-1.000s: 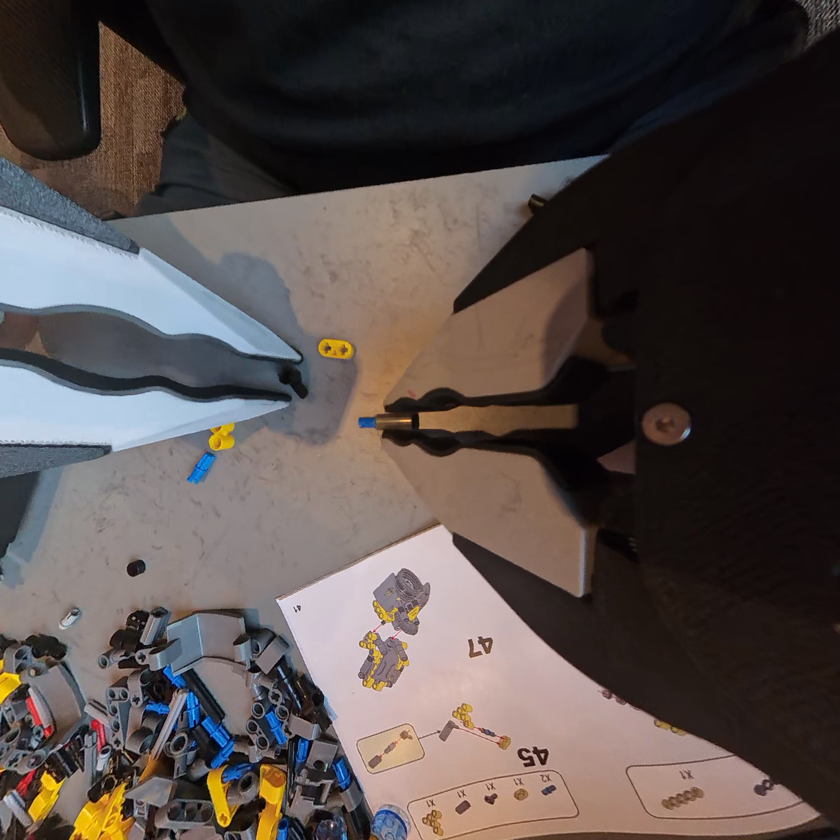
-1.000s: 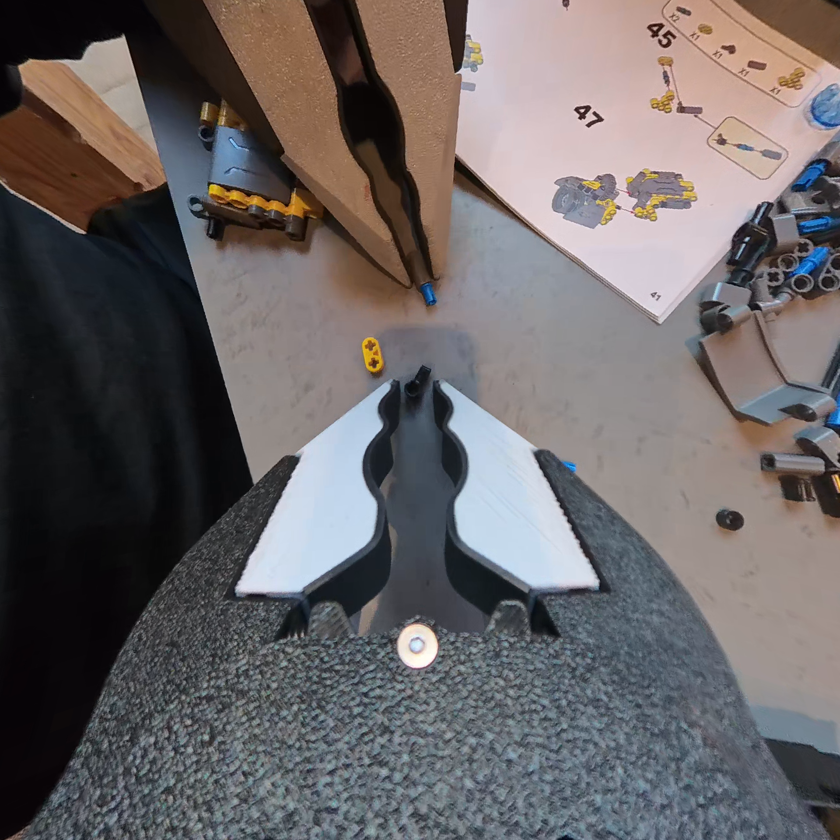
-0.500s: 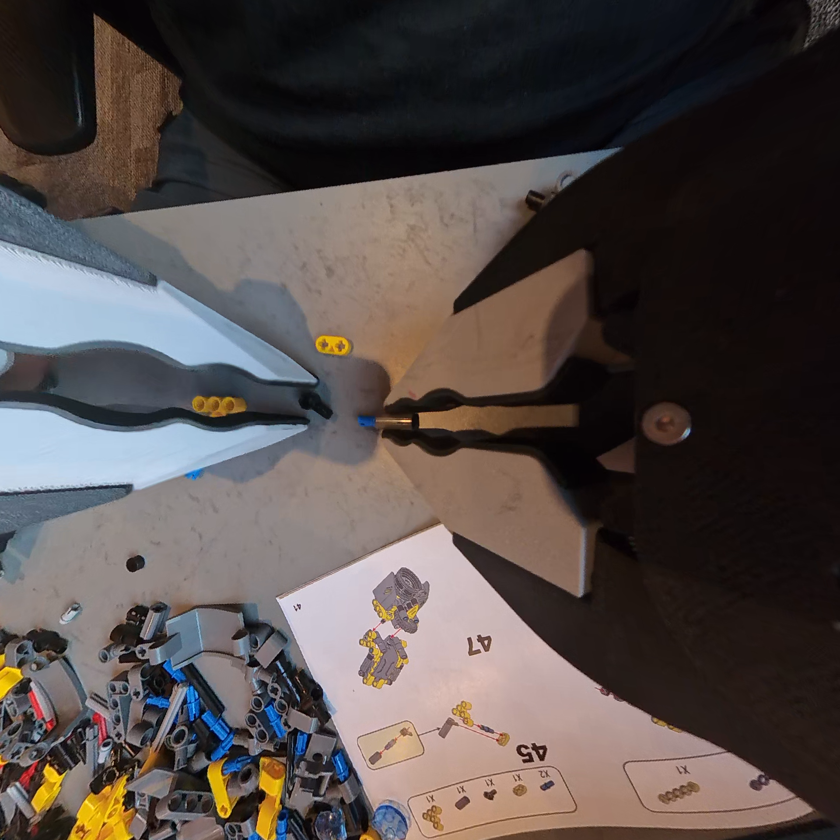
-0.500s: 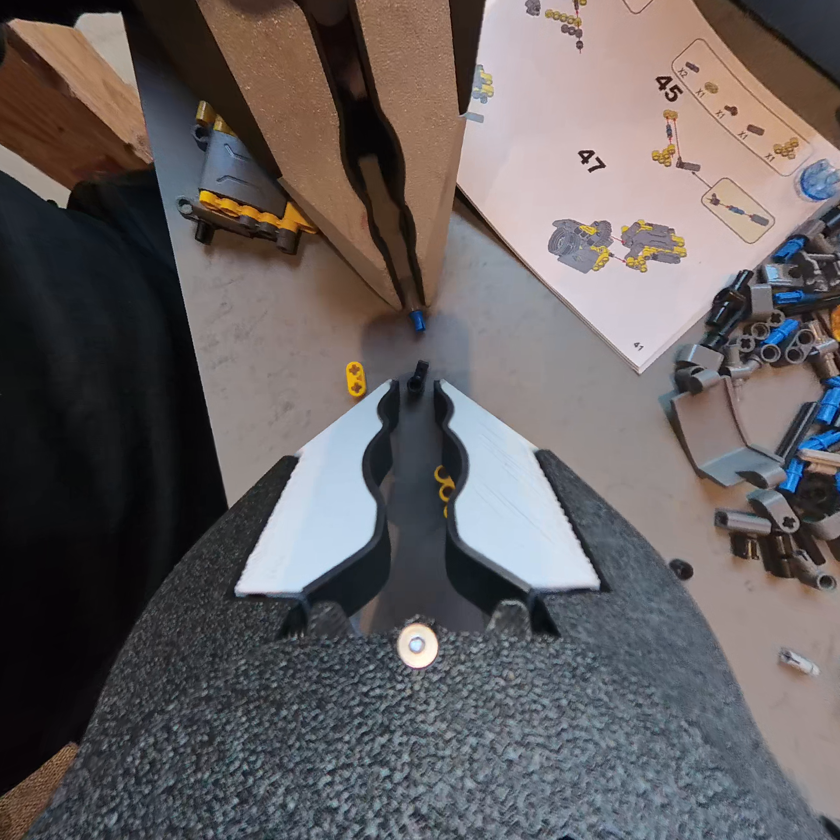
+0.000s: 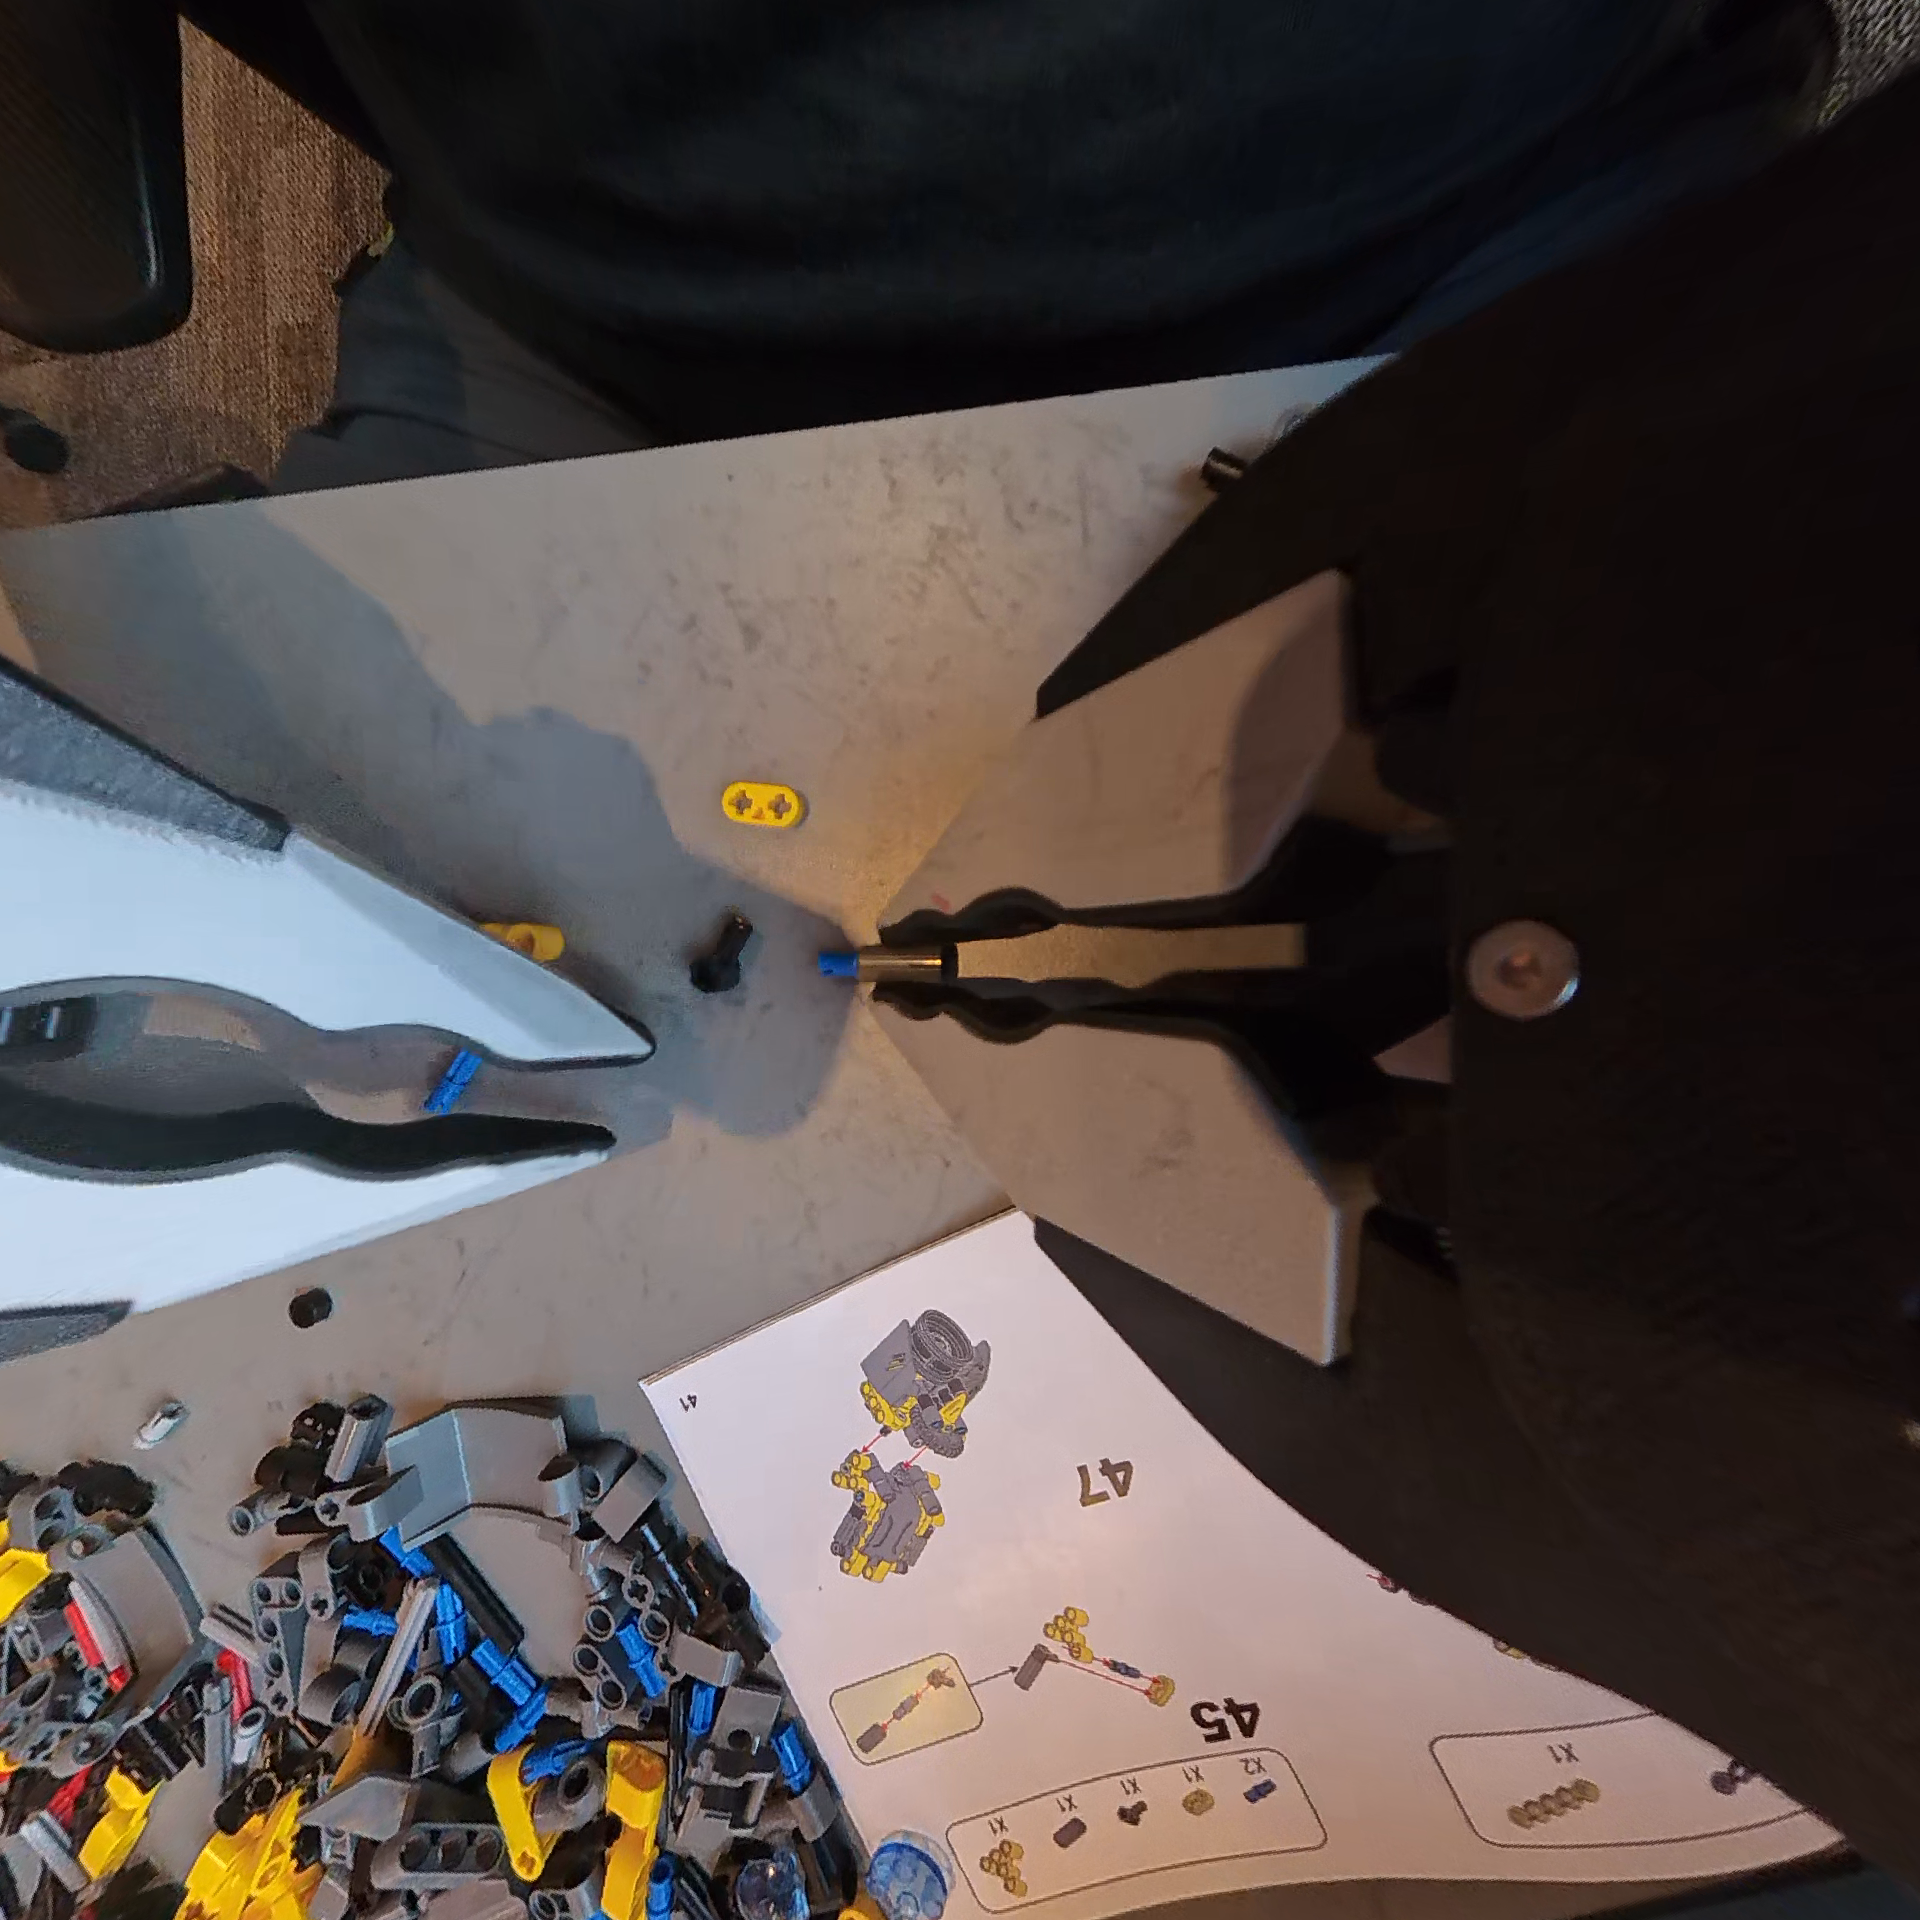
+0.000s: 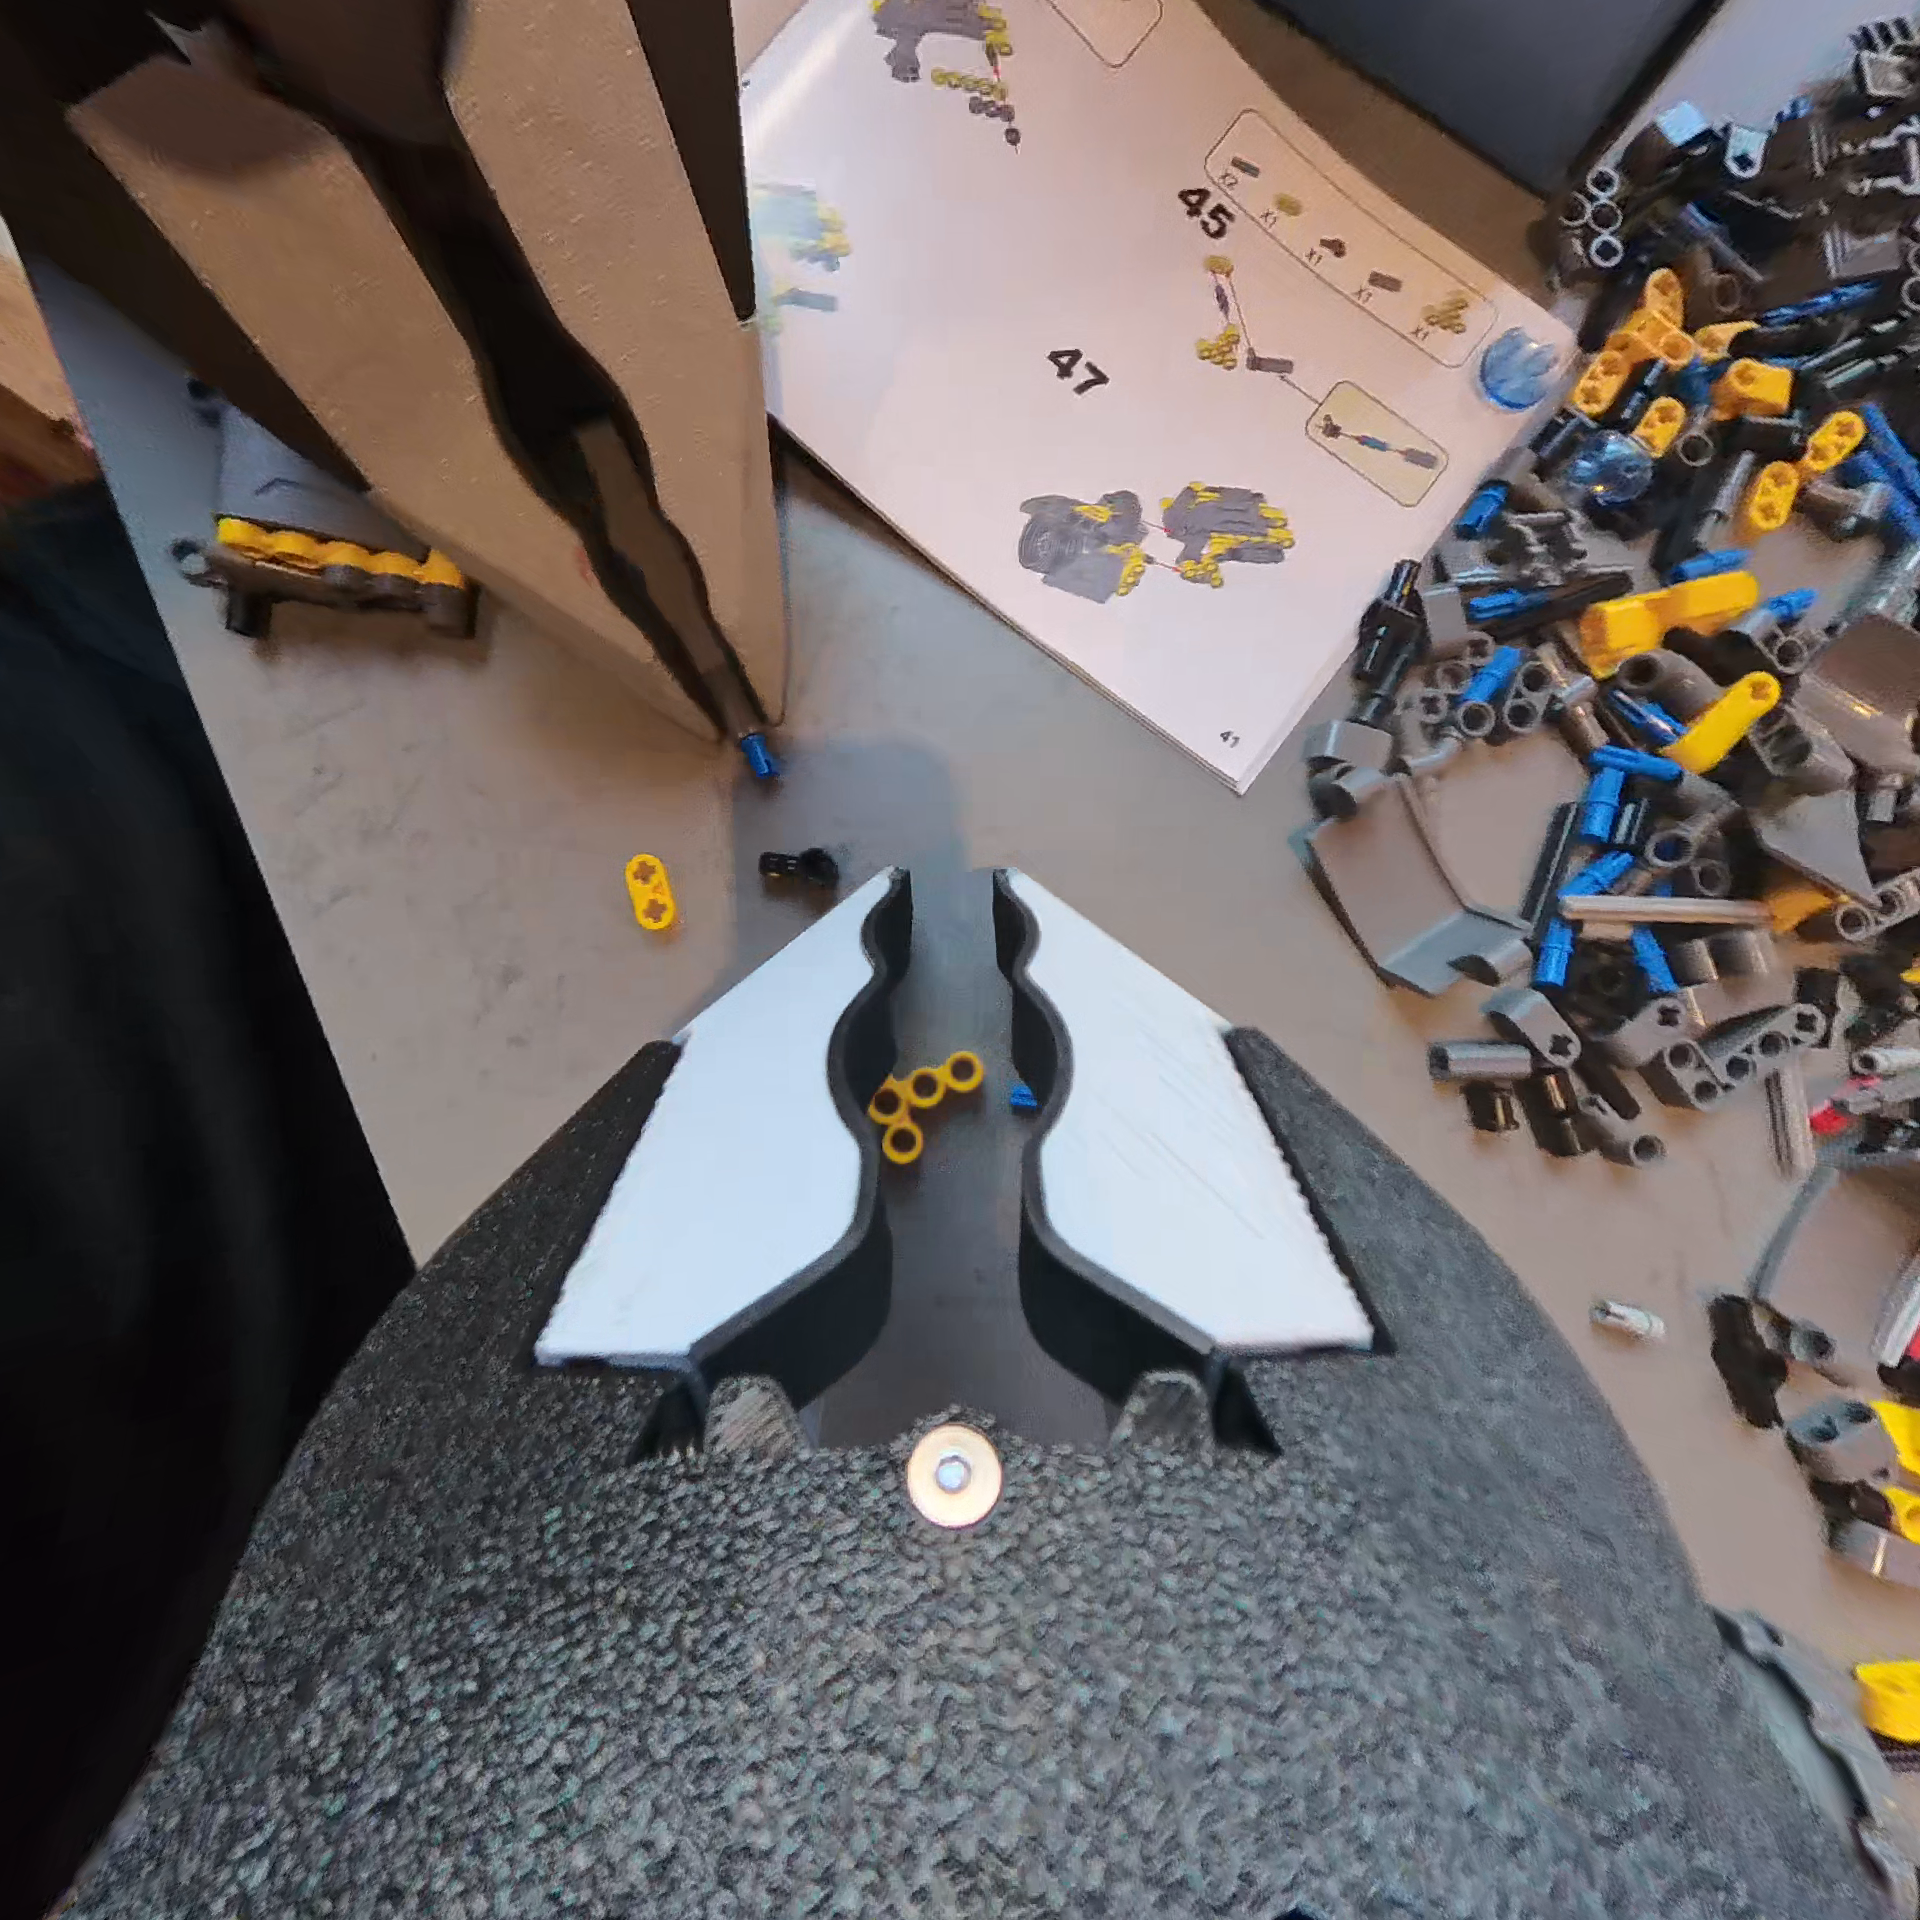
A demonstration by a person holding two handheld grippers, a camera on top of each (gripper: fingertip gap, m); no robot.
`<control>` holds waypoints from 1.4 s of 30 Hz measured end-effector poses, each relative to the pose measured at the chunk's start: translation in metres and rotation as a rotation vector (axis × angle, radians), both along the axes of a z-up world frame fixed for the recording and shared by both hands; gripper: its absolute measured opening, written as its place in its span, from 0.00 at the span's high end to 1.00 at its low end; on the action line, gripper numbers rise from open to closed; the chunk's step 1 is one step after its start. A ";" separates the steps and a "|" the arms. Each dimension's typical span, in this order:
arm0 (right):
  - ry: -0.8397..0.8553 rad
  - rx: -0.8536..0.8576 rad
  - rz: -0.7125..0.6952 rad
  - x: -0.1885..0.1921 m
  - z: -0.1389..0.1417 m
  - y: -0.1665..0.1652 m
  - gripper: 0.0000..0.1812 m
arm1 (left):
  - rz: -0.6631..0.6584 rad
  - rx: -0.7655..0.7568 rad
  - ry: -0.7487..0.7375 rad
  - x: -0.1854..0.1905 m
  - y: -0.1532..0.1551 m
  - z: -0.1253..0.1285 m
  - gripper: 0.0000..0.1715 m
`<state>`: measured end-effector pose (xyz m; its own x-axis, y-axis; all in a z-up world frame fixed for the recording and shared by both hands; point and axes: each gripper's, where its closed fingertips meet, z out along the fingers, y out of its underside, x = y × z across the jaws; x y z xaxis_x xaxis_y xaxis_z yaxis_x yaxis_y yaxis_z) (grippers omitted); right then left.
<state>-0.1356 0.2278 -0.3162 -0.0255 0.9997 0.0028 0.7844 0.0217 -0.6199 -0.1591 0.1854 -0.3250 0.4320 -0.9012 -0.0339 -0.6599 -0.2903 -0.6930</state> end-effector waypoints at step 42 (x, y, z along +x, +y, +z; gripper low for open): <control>-0.293 -0.159 0.305 -0.011 0.001 -0.027 0.93 | -0.008 -0.010 -0.026 0.004 0.001 0.000 0.98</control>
<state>-0.1464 0.2007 -0.3148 -0.2962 0.9336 -0.2015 0.8998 0.2021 -0.3866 -0.1552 0.1859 -0.3249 0.4255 -0.9048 -0.0135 -0.6442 -0.2924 -0.7068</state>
